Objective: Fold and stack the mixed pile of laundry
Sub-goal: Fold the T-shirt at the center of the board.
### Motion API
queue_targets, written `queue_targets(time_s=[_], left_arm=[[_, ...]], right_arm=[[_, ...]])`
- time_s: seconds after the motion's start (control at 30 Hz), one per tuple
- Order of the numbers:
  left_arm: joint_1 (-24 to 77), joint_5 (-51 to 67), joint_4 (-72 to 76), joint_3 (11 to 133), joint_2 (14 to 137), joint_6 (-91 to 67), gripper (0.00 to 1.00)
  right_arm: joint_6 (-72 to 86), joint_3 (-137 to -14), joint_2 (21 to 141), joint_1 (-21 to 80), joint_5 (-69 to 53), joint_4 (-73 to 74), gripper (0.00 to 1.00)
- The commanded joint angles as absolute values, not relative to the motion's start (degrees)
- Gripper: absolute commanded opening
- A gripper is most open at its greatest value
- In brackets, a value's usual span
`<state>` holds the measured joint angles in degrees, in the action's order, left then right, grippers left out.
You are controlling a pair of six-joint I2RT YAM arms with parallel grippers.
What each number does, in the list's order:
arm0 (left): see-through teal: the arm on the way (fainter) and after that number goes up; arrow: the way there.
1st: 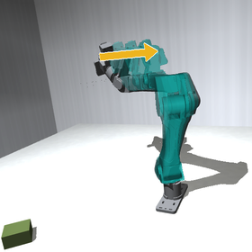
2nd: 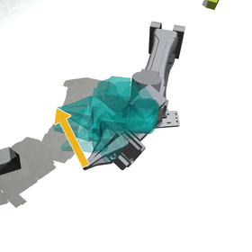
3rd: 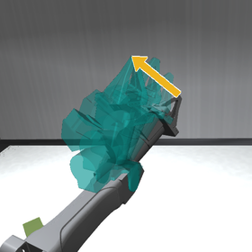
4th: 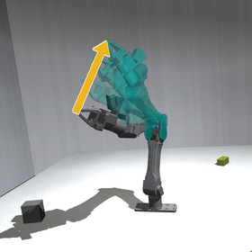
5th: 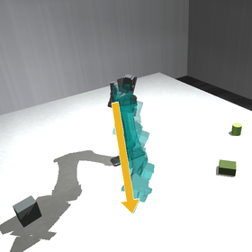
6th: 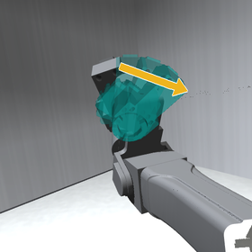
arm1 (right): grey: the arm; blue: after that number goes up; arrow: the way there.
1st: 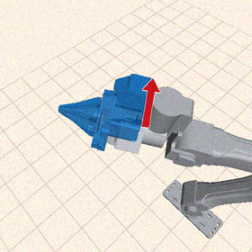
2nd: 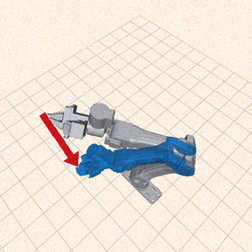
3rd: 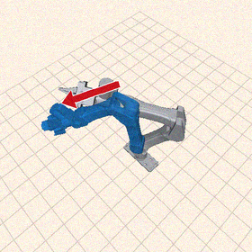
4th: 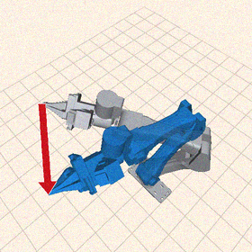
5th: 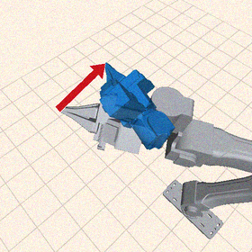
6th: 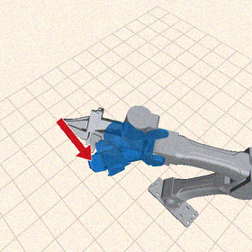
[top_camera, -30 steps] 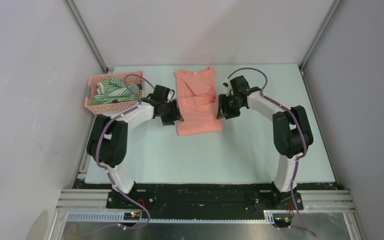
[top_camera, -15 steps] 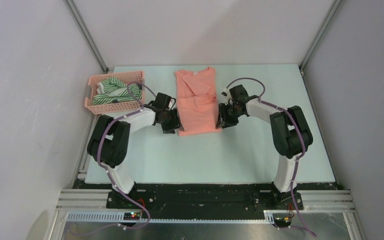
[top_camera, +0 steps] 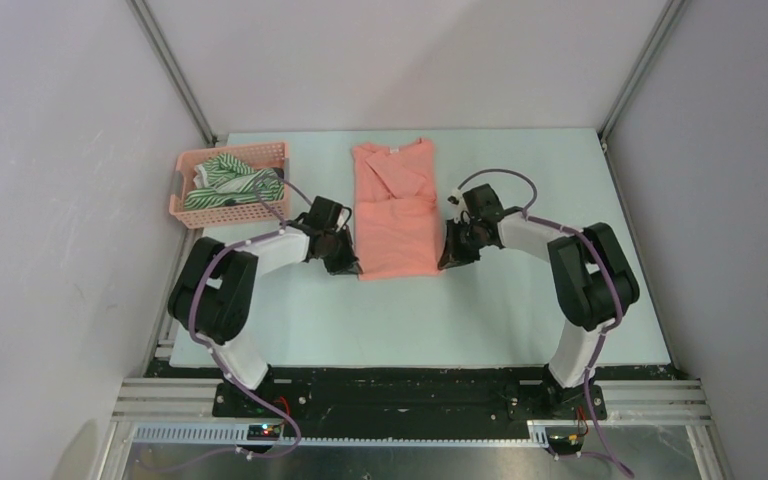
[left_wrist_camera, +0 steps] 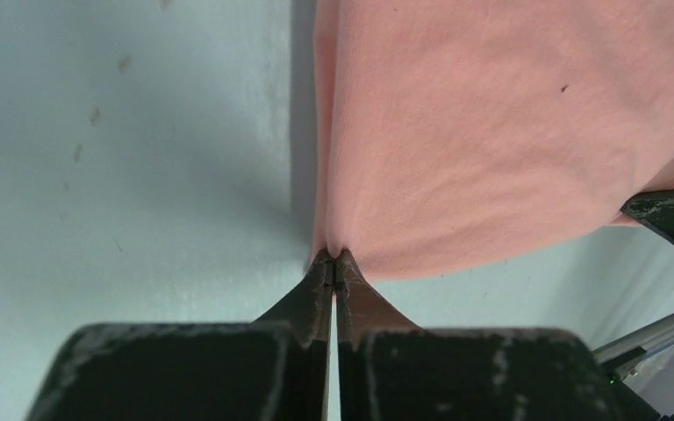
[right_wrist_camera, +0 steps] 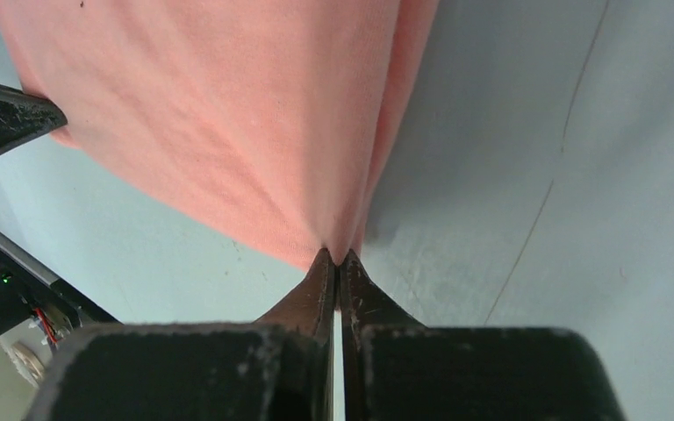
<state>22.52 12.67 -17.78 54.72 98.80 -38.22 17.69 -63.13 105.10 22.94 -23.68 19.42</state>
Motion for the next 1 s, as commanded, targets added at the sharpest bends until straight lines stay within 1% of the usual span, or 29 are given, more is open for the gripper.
queue_targets(time_s=[0.0,0.27,0.4,0.43,0.47,0.53,0.57,0.6,0.67,0.73,0.8,0.87,0.9,0.97], left_arm=[[24.8,10.6,-18.1,50.7,93.3,-39.2,0.00],[29.3,8.9,-18.7,42.4,88.1,-40.2,0.00],[33.2,8.0,-18.7,39.1,84.1,-41.8,0.00],[34.2,7.8,-18.6,38.3,83.4,-42.5,0.01],[34.4,7.5,-18.8,38.0,81.9,-43.1,0.04],[34.7,7.2,-19.0,37.2,79.5,-43.7,0.09],[34.7,6.5,-19.8,37.2,78.7,-43.8,0.11],[34.8,6.1,-20.2,37.3,77.2,-43.8,0.16],[34.7,4.7,-21.5,37.9,75.3,-43.6,0.24],[34.4,3.6,-22.4,40.5,74.7,-42.8,0.28],[33.5,3.6,-22.6,43.6,75.6,-41.7,0.30],[32.3,4.5,-22.6,47.0,77.8,-40.7,0.30],[31.8,4.8,-22.6,48.0,79.9,-40.1,0.31],[30.3,6.4,-22.5,51.1,83.3,-39.1,0.30]], right_arm=[[18.5,-58.8,99.0,23.4,-21.2,20.9,0.00],[21.4,-46.0,90.2,24.9,-17.1,21.0,0.00],[24.3,-42.2,84.8,27.5,-14.4,22.1,0.00],[25.4,-41.9,83.3,27.8,-13.2,23.2,0.01],[25.9,-41.6,82.7,28.4,-12.6,23.7,0.03],[27.2,-41.5,81.1,29.3,-10.9,25.4,0.15],[27.8,-41.5,80.2,29.6,-10.1,26.6,0.19],[28.0,-41.5,79.8,29.8,-10.0,27.1,0.24],[28.6,-42.0,77.8,29.9,-9.3,28.9,0.31],[28.8,-43.1,74.9,29.9,-7.9,30.7,0.33],[28.0,-45.1,73.7,29.4,-7.9,31.0,0.32],[26.1,-47.7,74.4,29.1,-8.4,30.1,0.29],[25.5,-49.8,75.0,29.0,-8.4,29.9,0.26],[23.9,-52.4,78.7,28.2,-9.8,28.3,0.22]])
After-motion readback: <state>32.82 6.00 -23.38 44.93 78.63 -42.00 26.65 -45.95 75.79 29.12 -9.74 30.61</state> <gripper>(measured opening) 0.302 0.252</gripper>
